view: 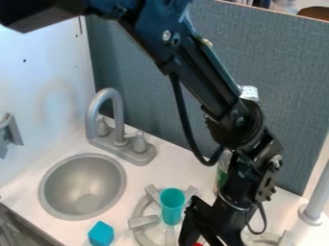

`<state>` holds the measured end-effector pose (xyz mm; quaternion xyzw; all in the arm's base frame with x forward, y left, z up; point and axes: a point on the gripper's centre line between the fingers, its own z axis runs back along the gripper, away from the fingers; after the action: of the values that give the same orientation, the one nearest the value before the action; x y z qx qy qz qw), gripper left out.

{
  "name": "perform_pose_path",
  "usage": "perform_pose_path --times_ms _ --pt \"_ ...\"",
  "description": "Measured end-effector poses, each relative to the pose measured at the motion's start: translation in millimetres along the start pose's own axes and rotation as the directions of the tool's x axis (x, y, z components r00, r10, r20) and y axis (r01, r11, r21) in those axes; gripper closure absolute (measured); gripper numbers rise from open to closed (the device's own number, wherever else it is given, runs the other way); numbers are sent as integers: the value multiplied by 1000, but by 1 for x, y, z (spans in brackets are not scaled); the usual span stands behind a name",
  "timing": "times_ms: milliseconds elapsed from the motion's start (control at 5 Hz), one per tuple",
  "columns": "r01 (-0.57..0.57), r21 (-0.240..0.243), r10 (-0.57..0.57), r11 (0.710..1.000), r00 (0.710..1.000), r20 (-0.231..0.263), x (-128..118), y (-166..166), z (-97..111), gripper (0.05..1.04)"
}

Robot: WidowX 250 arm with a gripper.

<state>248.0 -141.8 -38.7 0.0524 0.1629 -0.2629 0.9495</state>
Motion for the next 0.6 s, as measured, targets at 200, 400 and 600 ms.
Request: perform_pose_path --times_ms 200,400,600 --pt "0 1 0 1000 999 -35 -3 0 -12 83" --pt "-10 51 11 999 1000 -25 -6 8 -18 83" --pt "-22 73 26 997 999 -44 -8 12 -17 83"
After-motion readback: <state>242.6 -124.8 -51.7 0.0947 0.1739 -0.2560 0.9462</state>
